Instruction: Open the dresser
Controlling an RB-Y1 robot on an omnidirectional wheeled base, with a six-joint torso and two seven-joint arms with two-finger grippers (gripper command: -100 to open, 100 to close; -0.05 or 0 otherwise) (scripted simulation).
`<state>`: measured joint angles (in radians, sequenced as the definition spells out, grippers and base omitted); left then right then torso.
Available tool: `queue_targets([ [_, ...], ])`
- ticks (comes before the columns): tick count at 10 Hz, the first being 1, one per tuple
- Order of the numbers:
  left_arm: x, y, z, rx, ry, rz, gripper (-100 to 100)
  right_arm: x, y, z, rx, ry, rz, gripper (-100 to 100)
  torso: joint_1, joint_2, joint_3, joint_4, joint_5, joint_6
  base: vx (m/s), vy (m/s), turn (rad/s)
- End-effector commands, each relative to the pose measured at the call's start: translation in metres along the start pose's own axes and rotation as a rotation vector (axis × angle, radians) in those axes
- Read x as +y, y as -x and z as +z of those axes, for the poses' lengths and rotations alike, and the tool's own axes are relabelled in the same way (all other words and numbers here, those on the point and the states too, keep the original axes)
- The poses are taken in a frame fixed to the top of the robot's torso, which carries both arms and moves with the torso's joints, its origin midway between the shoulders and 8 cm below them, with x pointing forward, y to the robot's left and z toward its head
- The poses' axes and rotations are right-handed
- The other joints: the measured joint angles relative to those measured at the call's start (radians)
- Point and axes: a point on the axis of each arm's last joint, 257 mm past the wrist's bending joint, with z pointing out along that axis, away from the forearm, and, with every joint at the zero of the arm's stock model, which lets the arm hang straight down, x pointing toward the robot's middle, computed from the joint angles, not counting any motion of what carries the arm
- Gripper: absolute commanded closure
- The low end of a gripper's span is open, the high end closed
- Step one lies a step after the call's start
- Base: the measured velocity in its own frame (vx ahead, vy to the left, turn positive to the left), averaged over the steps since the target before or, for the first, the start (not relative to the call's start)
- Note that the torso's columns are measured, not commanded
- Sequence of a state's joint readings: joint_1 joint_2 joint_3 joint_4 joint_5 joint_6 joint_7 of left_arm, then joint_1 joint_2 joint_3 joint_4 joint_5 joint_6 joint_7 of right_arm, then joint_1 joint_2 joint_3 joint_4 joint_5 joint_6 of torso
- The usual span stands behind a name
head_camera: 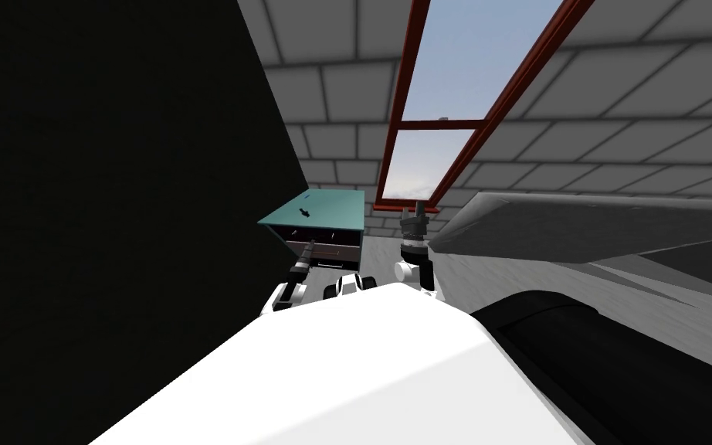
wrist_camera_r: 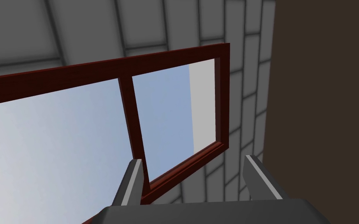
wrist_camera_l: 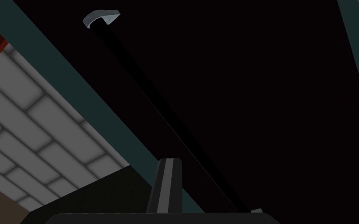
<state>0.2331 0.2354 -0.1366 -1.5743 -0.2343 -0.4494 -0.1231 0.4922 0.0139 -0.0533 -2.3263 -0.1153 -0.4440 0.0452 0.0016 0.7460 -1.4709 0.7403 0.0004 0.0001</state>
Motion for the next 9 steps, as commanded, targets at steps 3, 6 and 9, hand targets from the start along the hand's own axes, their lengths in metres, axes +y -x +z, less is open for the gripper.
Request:
queue_targets([
  [3, 0.001, -0.001, -0.002, 0.002, 0.001, -0.001, -100, 0.000, 0.000, 0.000, 0.000, 0.000, 0.000, 0, -0.004, -0.013, -0.008, -0.004, -0.001, 0.000, -0.059, 0.012, -0.006],
  [6, 0.010, -0.005, -0.002, 0.003, 0.013, -0.002, -100, 0.000, 0.000, 0.000, 0.000, 0.000, 0.000, 0, -0.001, -0.015, -0.010, -0.005, 0.000, 0.000, 0.175, 0.018, -0.031],
  [9, 0.005, -0.001, 0.001, 0.000, 0.009, 0.000, -100, 0.000, 0.000, 0.000, 0.000, 0.000, 0.000, 0, -0.004, -0.002, -0.001, 0.000, -0.001, 0.000, 0.079, -0.002, -0.016],
])
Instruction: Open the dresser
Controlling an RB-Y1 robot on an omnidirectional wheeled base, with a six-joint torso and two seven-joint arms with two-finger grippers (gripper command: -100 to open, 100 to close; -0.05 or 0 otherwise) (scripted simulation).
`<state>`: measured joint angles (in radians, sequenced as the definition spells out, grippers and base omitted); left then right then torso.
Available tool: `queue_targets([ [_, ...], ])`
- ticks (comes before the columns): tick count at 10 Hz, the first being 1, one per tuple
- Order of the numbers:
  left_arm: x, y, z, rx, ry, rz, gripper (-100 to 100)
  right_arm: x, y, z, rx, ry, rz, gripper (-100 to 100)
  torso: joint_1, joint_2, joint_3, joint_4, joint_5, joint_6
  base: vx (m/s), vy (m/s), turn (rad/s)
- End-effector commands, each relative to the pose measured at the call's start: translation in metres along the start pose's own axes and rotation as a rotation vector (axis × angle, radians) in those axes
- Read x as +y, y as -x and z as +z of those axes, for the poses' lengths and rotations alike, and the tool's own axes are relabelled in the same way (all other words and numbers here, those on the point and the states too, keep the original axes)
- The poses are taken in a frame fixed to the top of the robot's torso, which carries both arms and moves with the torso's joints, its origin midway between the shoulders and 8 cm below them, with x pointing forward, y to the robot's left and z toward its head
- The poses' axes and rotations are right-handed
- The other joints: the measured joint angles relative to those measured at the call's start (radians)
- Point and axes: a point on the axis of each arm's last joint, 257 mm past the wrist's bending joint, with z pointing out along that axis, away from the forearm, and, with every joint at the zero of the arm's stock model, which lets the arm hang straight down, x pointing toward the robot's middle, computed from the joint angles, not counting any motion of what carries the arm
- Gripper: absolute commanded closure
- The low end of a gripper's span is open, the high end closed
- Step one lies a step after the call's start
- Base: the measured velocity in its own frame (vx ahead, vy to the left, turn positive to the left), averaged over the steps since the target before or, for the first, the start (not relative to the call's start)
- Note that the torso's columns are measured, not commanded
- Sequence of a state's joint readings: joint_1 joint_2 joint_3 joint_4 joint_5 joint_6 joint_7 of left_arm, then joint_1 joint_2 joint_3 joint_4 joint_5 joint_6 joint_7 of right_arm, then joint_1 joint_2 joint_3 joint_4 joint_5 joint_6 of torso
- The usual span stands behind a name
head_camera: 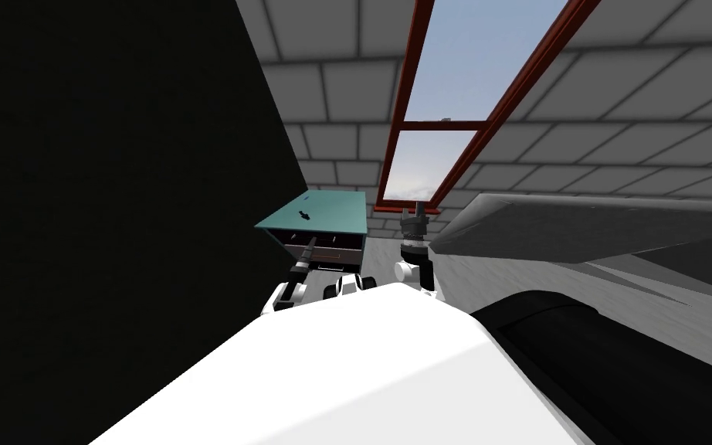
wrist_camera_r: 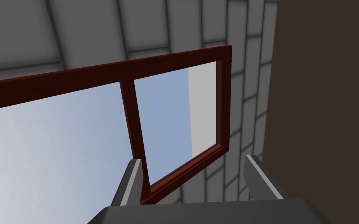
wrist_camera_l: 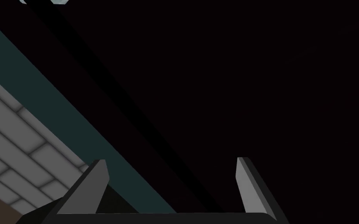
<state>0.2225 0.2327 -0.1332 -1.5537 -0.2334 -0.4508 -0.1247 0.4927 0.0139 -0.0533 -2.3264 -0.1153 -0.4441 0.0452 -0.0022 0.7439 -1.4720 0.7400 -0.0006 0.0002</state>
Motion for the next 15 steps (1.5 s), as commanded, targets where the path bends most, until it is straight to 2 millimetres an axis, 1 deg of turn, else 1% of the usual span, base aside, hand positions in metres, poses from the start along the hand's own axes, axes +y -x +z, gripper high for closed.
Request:
queue_targets([
  [1, 0.000, 0.000, 0.001, 0.000, 0.002, -0.001, 100, 0.000, 0.000, 0.000, 0.000, 0.000, 0.000, 0, 0.001, -0.001, -0.001, -0.001, 0.000, 0.000, 0.010, -0.001, 0.002],
  [2, 0.006, 0.012, -0.015, 0.008, -0.006, -0.002, 100, 0.000, 0.000, 0.000, 0.000, 0.000, 0.000, 0, 0.002, -0.002, -0.001, -0.001, 0.001, 0.000, -0.005, -0.072, 0.101],
  [3, 0.008, 0.018, -0.023, 0.013, -0.010, -0.003, 100, 0.000, 0.000, 0.000, 0.000, 0.000, 0.000, 0, -0.001, -0.002, -0.001, 0.001, -0.002, -0.003, -0.010, -0.098, 0.120],
  [6, 0.013, 0.034, -0.046, 0.034, -0.023, -0.006, 100, 0.000, 0.000, 0.000, 0.000, 0.000, 0.000, 0, 0.003, -0.006, -0.004, -0.002, 0.001, 0.000, -0.016, -0.078, 0.099],
  [9, 0.015, 0.049, -0.069, 0.062, -0.036, -0.012, 100, 0.000, 0.000, 0.000, 0.000, 0.000, 0.000, 0, 0.002, -0.006, -0.004, -0.002, 0.001, 0.000, -0.009, -0.081, 0.081],
  [10, 0.015, 0.053, -0.076, 0.072, -0.041, -0.015, 100, 0.000, 0.000, 0.000, 0.000, 0.000, 0.000, 0, 0.002, -0.006, -0.004, -0.002, 0.001, 0.000, -0.019, -0.072, 0.081],
  [11, 0.016, 0.051, -0.073, 0.066, -0.036, -0.012, 100, 0.000, 0.000, 0.000, 0.000, 0.000, 0.000, 0, 0.002, -0.005, -0.004, -0.002, 0.001, 0.000, -0.009, -0.032, 0.018],
  [12, 0.016, 0.042, -0.072, 0.062, -0.046, -0.013, -100, 0.000, 0.000, 0.000, 0.000, 0.000, 0.000, 0, 0.004, -0.006, -0.004, -0.002, 0.001, 0.000, 0.028, -0.107, -0.047],
  [13, 0.016, 0.038, -0.071, 0.060, -0.050, -0.012, -100, 0.000, 0.000, 0.000, 0.000, 0.000, 0.000, 0, -0.001, -0.008, -0.005, -0.003, 0.000, 0.000, 0.059, -0.185, -0.045],
  [14, 0.017, 0.041, -0.071, 0.061, -0.045, -0.014, -100, 0.000, 0.000, 0.000, 0.000, 0.000, 0.000, 0, -0.004, -0.009, -0.006, -0.003, -0.001, 0.000, 0.029, -0.089, -0.001],
  [15, 0.016, 0.047, -0.072, 0.076, -0.057, -0.015, -100, 0.000, 0.000, 0.000, 0.000, 0.000, 0.000, 0, 0.004, -0.006, -0.004, -0.002, 0.000, -0.001, 0.055, -0.079, 0.121],
])
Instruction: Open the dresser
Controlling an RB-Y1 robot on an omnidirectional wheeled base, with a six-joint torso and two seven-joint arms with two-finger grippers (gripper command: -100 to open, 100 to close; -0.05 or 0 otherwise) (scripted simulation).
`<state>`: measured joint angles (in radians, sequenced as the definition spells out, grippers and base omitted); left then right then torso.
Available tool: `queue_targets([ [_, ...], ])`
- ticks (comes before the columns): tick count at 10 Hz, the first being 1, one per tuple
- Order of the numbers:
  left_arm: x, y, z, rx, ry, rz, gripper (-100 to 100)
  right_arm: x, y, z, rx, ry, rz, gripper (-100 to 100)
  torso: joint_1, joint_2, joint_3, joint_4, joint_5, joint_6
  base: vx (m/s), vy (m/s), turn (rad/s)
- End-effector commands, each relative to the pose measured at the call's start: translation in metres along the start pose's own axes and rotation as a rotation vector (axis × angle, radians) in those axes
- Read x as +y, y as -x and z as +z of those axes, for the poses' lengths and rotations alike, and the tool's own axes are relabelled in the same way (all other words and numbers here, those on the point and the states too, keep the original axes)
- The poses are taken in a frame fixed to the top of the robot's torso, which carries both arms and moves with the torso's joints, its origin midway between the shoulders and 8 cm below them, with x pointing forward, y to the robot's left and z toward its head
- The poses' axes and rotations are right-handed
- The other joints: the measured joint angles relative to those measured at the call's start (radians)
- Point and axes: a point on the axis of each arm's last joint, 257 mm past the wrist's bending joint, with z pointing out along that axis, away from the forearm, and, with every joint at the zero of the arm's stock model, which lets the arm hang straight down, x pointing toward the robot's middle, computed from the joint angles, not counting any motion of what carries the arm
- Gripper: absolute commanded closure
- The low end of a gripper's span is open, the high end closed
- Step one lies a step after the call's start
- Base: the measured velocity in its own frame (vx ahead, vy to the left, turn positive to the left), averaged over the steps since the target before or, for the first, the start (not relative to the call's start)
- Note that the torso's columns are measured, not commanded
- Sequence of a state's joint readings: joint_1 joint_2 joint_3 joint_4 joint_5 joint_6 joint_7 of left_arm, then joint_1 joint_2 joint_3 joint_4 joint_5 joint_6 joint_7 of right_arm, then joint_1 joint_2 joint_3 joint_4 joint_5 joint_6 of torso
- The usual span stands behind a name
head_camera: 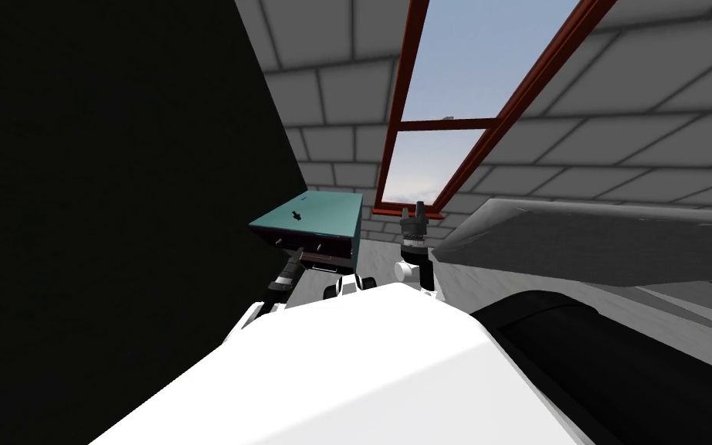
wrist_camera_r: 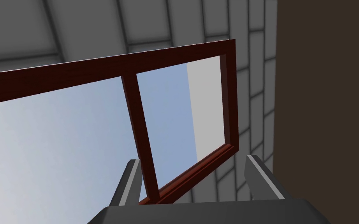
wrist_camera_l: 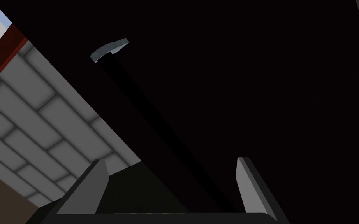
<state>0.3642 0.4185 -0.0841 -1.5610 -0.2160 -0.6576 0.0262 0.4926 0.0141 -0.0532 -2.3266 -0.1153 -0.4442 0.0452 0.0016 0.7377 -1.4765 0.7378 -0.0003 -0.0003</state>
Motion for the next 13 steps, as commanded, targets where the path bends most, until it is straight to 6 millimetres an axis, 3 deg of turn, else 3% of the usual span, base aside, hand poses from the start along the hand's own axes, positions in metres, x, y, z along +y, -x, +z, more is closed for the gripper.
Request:
queue_targets([
  [1, -0.001, 0.010, -0.002, 0.022, -0.014, -0.004, -100, 0.000, 0.000, 0.000, 0.000, 0.000, 0.000, 0, 0.002, 0.000, 0.000, 0.000, 0.001, 0.000, 0.096, -0.107, 0.141],
  [3, -0.001, 0.011, -0.002, 0.026, -0.015, -0.002, -100, 0.000, 0.000, 0.000, 0.000, 0.000, 0.000, 0, -0.003, -0.003, -0.001, -0.001, 0.000, 0.000, 0.093, -0.097, 0.068],
  [4, -0.001, 0.005, -0.001, 0.011, -0.007, -0.002, 100, 0.000, 0.000, 0.000, 0.000, 0.000, 0.000, 0, 0.001, 0.002, 0.001, 0.000, 0.001, 0.001, -0.029, 0.080, -0.160],
  [5, 0.000, 0.003, -0.001, 0.007, -0.005, -0.001, 100, 0.000, 0.000, 0.000, 0.000, 0.000, 0.000, 0, 0.007, 0.007, 0.004, 0.002, 0.003, 0.001, -0.104, 0.122, -0.143],
  [9, -0.012, 0.010, -0.009, 0.023, -0.021, -0.001, 100, 0.000, 0.000, 0.000, 0.000, 0.000, 0.000, 0, -0.002, 0.008, 0.005, 0.005, -0.003, -0.003, -0.143, 0.039, 0.062],
  [10, -0.007, 0.005, -0.011, 0.027, -0.007, -0.008, 100, 0.000, 0.000, 0.000, 0.000, 0.000, 0.000, 0, -0.002, 0.008, 0.004, 0.007, -0.004, -0.002, -0.091, 0.027, 0.024],
  [13, -0.017, 0.001, -0.021, 0.046, -0.026, -0.007, 100, 0.000, 0.000, 0.000, 0.000, 0.000, 0.000, 0, -0.004, 0.006, 0.003, 0.004, -0.003, -0.001, -0.159, 0.066, 0.080],
])
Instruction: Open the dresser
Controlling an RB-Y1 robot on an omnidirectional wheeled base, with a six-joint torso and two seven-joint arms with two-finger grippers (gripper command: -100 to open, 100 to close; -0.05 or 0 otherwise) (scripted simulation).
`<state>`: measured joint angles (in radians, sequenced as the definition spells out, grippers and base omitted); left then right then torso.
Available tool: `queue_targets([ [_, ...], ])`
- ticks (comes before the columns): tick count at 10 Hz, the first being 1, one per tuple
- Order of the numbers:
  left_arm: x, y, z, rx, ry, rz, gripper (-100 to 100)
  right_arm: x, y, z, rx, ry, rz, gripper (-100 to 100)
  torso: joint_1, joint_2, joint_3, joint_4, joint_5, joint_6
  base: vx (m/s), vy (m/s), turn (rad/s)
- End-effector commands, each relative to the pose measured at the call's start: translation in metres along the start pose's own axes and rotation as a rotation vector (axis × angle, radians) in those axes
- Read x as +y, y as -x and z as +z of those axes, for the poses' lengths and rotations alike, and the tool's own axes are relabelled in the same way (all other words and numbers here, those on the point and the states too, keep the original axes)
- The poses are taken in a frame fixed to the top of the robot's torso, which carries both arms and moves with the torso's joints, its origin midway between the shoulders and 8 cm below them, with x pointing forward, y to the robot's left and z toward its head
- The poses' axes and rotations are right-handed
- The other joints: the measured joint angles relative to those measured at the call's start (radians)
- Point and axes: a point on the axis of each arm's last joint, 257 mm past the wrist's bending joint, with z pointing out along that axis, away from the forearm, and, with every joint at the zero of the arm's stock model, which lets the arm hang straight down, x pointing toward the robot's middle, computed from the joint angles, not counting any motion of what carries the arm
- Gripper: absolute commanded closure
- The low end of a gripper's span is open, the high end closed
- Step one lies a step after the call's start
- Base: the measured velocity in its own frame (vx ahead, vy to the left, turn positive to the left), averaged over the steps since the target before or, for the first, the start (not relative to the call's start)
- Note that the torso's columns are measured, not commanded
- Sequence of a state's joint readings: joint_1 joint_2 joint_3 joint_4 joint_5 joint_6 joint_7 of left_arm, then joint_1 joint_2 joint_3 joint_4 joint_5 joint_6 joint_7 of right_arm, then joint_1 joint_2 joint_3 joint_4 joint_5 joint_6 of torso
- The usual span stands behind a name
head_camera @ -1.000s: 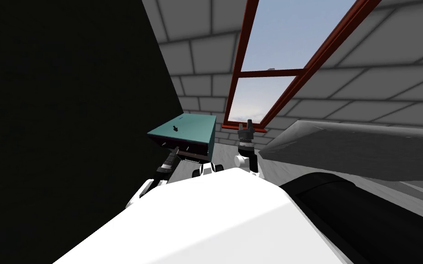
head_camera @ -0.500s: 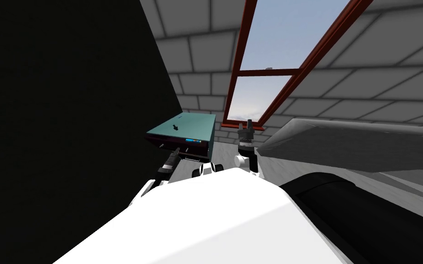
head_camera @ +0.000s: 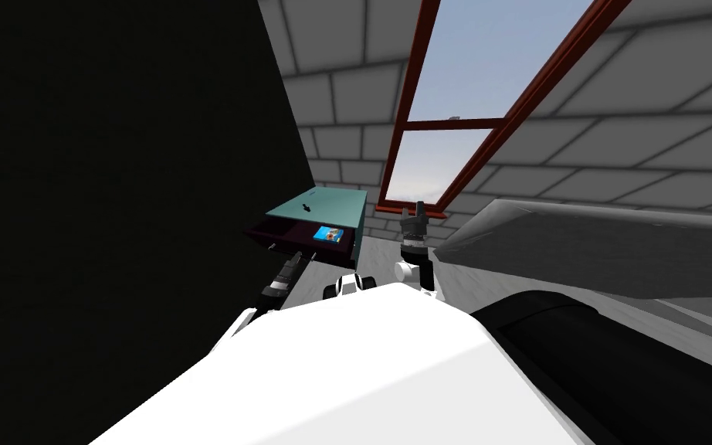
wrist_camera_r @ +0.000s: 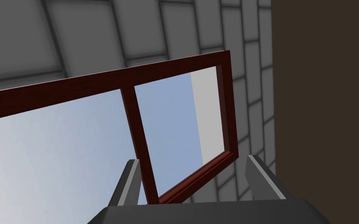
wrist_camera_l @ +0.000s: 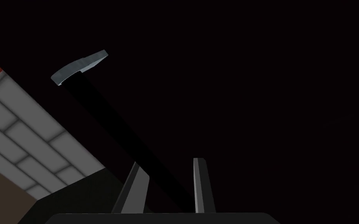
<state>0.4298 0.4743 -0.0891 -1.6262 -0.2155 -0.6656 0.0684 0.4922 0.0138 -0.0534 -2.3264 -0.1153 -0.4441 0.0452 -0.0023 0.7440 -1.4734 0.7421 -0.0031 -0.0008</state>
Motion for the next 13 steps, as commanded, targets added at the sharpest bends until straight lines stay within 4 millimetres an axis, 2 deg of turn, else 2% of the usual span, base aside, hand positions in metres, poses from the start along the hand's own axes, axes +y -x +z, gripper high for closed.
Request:
queue_targets([
  [1, -0.011, 0.000, -0.004, 0.009, -0.029, 0.006, 100, 0.000, 0.000, 0.000, 0.000, 0.000, 0.000, 0, 0.001, 0.000, 0.000, 0.001, 0.000, 0.000, -0.152, 0.075, 0.051],
  [2, -0.003, -0.003, -0.006, 0.012, -0.007, -0.001, 100, 0.000, 0.000, 0.000, 0.000, 0.000, 0.000, 0, 0.001, -0.001, -0.001, 0.002, -0.001, 0.000, -0.072, 0.033, 0.015],
  [3, -0.009, 0.004, -0.010, 0.018, -0.006, -0.005, -100, 0.000, 0.000, 0.000, 0.000, 0.000, 0.000, 0, -0.002, -0.007, -0.004, 0.000, -0.001, 0.001, -0.001, -0.004, 0.060],
  [8, -0.030, 0.022, -0.014, 0.033, -0.017, -0.011, -100, 0.000, 0.000, 0.000, 0.000, 0.000, 0.000, 0, 0.003, -0.006, -0.003, -0.003, 0.003, 0.001, 0.029, -0.032, 0.041],
  [11, -0.044, 0.030, -0.015, 0.045, -0.025, -0.017, -100, 0.000, 0.000, 0.000, 0.000, 0.000, 0.000, 0, -0.001, 0.001, 0.000, 0.003, -0.003, 0.000, 0.020, -0.025, 0.037],
  [12, -0.032, 0.021, -0.018, 0.050, 0.003, -0.028, -100, 0.000, 0.000, 0.000, 0.000, 0.000, 0.000, 0, -0.003, 0.002, 0.000, 0.006, -0.006, -0.001, 0.014, -0.010, 0.004],
  [13, -0.030, 0.021, -0.019, 0.051, 0.011, -0.032, 0, 0.000, 0.000, 0.000, 0.000, 0.000, 0.000, 0, -0.002, 0.002, 0.001, 0.003, -0.003, 0.000, 0.008, 0.001, 0.000],
])
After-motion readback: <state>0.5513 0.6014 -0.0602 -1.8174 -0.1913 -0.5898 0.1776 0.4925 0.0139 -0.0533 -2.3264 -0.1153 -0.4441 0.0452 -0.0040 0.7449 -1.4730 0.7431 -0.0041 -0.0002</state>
